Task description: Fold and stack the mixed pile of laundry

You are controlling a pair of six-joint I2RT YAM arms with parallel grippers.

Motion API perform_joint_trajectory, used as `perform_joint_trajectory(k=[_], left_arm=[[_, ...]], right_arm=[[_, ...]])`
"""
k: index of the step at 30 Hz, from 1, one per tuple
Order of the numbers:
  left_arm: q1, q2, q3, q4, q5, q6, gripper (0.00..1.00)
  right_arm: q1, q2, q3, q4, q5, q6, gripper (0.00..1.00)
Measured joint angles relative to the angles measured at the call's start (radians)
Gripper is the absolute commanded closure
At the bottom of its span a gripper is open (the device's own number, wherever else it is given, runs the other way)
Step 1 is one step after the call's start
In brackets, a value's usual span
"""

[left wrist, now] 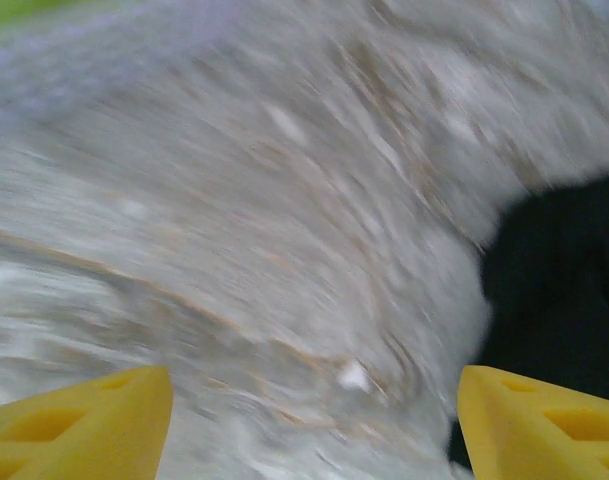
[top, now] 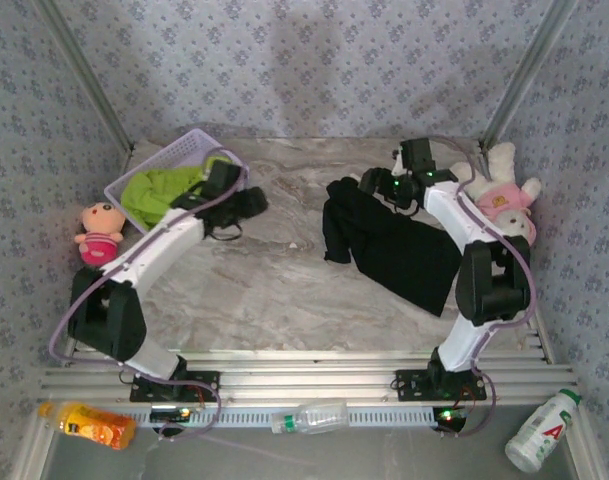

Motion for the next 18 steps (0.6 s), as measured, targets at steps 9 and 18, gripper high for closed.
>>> perform_joint_trajectory(k=[9,18], left_arm=[[-0.206,0.321,0.150,0.036,0.173,0.113,0.25],[-0.229,0.480,0.325,0.043,0.291,0.177,0.32]], right_arm=[[-0.175,-0.317,-0.332,-0.151,0.066,0.000,0.21],[-0.251,-0.534,-0.586,-0.242,0.115,0.013,0.24]])
